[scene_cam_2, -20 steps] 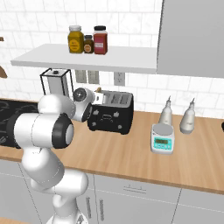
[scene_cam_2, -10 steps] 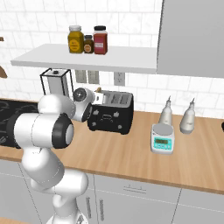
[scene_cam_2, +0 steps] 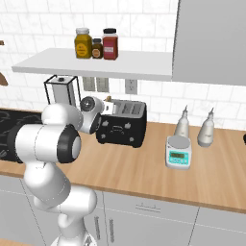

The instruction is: Start the toaster. Once the lever pops up, take the bread to the plate on the dining counter.

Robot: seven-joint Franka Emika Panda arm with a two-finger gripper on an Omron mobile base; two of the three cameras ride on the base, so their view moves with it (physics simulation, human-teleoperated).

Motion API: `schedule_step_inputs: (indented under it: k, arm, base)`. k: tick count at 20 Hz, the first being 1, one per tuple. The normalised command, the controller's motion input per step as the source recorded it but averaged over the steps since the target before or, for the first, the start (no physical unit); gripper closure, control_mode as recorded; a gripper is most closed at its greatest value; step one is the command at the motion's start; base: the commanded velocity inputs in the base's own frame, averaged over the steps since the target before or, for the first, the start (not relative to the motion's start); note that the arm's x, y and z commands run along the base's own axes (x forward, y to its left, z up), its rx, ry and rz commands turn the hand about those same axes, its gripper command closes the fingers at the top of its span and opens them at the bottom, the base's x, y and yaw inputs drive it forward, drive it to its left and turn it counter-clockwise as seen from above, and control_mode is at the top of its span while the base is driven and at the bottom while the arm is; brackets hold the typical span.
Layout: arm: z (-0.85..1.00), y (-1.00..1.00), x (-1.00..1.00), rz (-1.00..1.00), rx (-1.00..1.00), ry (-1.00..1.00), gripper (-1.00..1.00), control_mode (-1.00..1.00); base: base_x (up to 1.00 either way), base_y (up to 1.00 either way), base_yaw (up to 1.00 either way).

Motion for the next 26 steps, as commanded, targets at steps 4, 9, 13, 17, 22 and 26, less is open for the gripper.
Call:
schedule_step_inputs:
  k: [4, 9, 13, 17, 22, 26]
  arm:
    - [0.0, 0.0, 0.0, 0.0, 0.0, 0.0, -1.0, -1.0]
    - [0.0, 0.0, 0.0, 0.0, 0.0, 0.0, -1.0, -1.0]
    - [0.0, 0.0, 0.0, 0.0, 0.0, 0.0, -1.0, -1.0]
    - [0.0, 0.0, 0.0, 0.0, 0.0, 0.0, -1.0, -1.0]
    - [0.0, 0.0, 0.0, 0.0, 0.0, 0.0, -1.0, -1.0]
    - [0.0, 0.0, 0.0, 0.0, 0.0, 0.0, -1.0, -1.0]
  base:
    - [0.0, 0.0, 0.0]
    - [0.0, 0.0, 0.0]
    - [0.0, 0.0, 0.0]
    - [0.0, 0.0, 0.0]
    - [0.0, 0.0, 0.0]
    - [0.0, 0.0, 0.0]
